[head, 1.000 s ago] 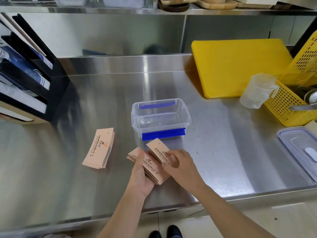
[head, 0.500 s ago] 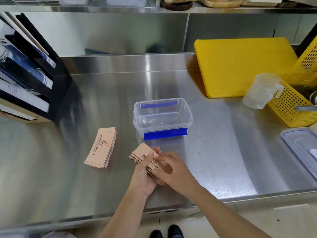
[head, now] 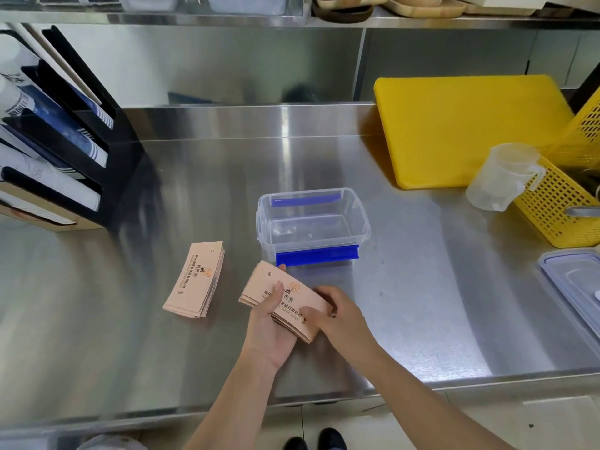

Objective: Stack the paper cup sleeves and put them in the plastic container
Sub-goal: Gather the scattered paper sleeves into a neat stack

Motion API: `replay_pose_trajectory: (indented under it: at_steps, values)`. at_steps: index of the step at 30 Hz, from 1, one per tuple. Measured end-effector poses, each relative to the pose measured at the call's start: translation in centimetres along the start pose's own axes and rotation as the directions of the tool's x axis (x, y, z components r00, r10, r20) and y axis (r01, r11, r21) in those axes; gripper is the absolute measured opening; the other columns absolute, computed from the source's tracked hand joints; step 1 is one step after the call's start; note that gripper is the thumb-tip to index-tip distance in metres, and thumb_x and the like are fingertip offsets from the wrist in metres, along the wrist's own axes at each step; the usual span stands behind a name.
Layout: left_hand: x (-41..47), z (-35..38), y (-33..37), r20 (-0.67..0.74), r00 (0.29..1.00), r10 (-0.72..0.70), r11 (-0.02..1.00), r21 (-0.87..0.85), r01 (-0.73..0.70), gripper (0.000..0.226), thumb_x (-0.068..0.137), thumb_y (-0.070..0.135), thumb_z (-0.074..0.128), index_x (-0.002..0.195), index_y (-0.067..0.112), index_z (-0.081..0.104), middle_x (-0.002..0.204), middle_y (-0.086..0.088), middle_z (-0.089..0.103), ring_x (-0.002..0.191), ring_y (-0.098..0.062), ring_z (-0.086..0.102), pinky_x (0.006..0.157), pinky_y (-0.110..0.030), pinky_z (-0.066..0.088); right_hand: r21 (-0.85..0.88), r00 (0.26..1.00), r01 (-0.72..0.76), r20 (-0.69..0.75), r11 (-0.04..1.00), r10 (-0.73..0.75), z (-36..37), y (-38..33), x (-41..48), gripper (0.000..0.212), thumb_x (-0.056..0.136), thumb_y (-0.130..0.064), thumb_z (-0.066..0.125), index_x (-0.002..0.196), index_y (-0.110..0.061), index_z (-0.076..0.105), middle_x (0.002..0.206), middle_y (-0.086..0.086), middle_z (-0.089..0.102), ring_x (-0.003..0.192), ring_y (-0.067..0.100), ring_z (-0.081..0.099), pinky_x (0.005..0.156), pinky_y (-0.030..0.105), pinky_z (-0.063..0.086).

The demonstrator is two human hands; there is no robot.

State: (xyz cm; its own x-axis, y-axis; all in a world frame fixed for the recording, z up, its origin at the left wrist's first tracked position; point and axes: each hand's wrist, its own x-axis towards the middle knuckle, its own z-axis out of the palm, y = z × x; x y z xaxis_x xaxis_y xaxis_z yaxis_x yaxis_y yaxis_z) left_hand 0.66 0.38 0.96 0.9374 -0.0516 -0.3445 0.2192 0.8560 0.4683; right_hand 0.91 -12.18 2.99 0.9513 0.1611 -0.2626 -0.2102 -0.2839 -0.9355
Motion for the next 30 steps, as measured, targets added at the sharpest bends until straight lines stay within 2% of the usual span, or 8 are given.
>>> replay_pose_trajectory:
  at_steps: [4, 14, 19, 21, 23, 25, 28, 30]
  values:
    - [-0.1, 0.0, 0.0, 0.001, 1.0, -0.003, 0.999, 0.044, 0.003, 0.035, 0.078, 0.021, 0.058, 0.113, 0.014, 0.06, 0.087, -0.01, 0.074, 0.082, -0.026, 0.071, 0.064, -0.041, 0.058, 0.124, 0.998, -0.051, 0.029, 0.991, 0.048, -0.2, -0.1, 0.5, 0.022, 0.076, -0.016, 0.069, 0.091, -0.027, 0.059, 0.091, -0.011, 0.067, 0.083, 0.008, 0.065, 0.075, 0.028, 0.057]
    - [-0.1, -1.4, 1.2, -0.179, 0.948, 0.263, 0.888, 0.429, -0.165, 0.048, 0.066, 0.005, 0.072, 0.109, 0.003, 0.053, 0.102, -0.016, 0.065, 0.097, -0.031, 0.062, 0.077, -0.038, 0.05, 0.06, 0.996, 0.083, -0.035, 0.995, -0.081, -0.9, -0.2, 1.3, 0.037, 0.076, -0.005, 0.067, 0.086, -0.039, 0.055, 0.091, -0.016, 0.063, 0.086, 0.004, 0.062, 0.062, 0.013, 0.052]
    - [-0.7, -2.6, 1.9, -0.068, 0.911, 0.406, 0.439, 0.889, -0.13, 0.031, 0.072, 0.01, 0.074, 0.092, 0.027, 0.057, 0.095, 0.0, 0.068, 0.091, -0.018, 0.064, 0.078, -0.029, 0.049, -0.143, 0.975, 0.211, -0.039, 0.967, -0.219, -1.2, 0.4, 1.7, 0.039, 0.079, 0.0, 0.058, 0.09, -0.036, 0.051, 0.092, -0.021, 0.055, 0.09, -0.015, 0.05, 0.072, -0.002, 0.04]
    - [-1.0, -3.0, 1.9, -0.045, 0.899, 0.435, 0.247, 0.966, -0.071, 0.026, 0.075, 0.017, 0.071, 0.092, 0.028, 0.056, 0.096, 0.0, 0.064, 0.092, -0.015, 0.06, 0.084, -0.032, 0.048, -0.206, 0.963, 0.257, -0.028, 0.944, -0.269, -1.1, 0.7, 1.9, 0.035, 0.082, -0.001, 0.057, 0.092, -0.033, 0.051, 0.091, -0.022, 0.052, 0.092, -0.017, 0.048, 0.076, -0.004, 0.036]
    - [-1.1, -3.7, 1.8, -0.045, 0.89, 0.454, 0.174, 0.984, -0.039, 0.025, 0.077, 0.018, 0.069, 0.096, 0.027, 0.054, 0.094, 0.0, 0.06, 0.096, -0.016, 0.055, 0.089, -0.033, 0.045, -0.236, 0.958, 0.274, -0.011, 0.932, -0.285, -0.9, 1.1, 2.0, 0.033, 0.083, 0.0, 0.056, 0.092, -0.031, 0.051, 0.089, -0.022, 0.051, 0.091, -0.018, 0.047, 0.076, -0.005, 0.035]
    - [-1.3, -3.8, 1.5, -0.051, 0.902, 0.428, 0.18, 0.983, -0.03, 0.033, 0.08, 0.02, 0.066, 0.106, 0.032, 0.051, 0.097, 0.006, 0.057, 0.103, -0.015, 0.049, 0.094, -0.031, 0.038, -0.254, 0.959, 0.273, -0.003, 0.928, -0.283, -0.8, 1.7, 2.1, 0.032, 0.083, 0.004, 0.054, 0.095, -0.026, 0.053, 0.091, -0.018, 0.051, 0.091, -0.017, 0.048, 0.078, -0.004, 0.034]
    - [-1.5, -3.2, 0.9, -0.07, 0.939, 0.335, 0.471, 0.876, -0.103, 0.03, 0.087, 0.028, 0.058, 0.113, 0.041, 0.048, 0.116, 0.004, 0.056, 0.106, -0.002, 0.051, 0.091, -0.017, 0.036, -0.218, 0.971, 0.232, 0.003, 0.948, -0.237, -0.7, 2.3, 2.1, 0.04, 0.082, 0.006, 0.053, 0.108, -0.026, 0.05, 0.103, -0.014, 0.051, 0.096, -0.009, 0.05, 0.081, -0.001, 0.036]
    - [-1.2, -3.2, 0.5, -0.06, 0.936, 0.347, 0.506, 0.852, -0.133, 0.025, 0.091, 0.036, 0.049, 0.115, 0.041, 0.046, 0.122, 0.005, 0.056, 0.109, -0.003, 0.051, 0.095, -0.021, 0.036, -0.133, 0.983, 0.178, -0.012, 0.975, -0.181, -0.4, 2.4, 2.1, 0.046, 0.082, 0.007, 0.053, 0.11, -0.03, 0.046, 0.108, -0.011, 0.052, 0.098, -0.001, 0.051, 0.083, 0.003, 0.037]
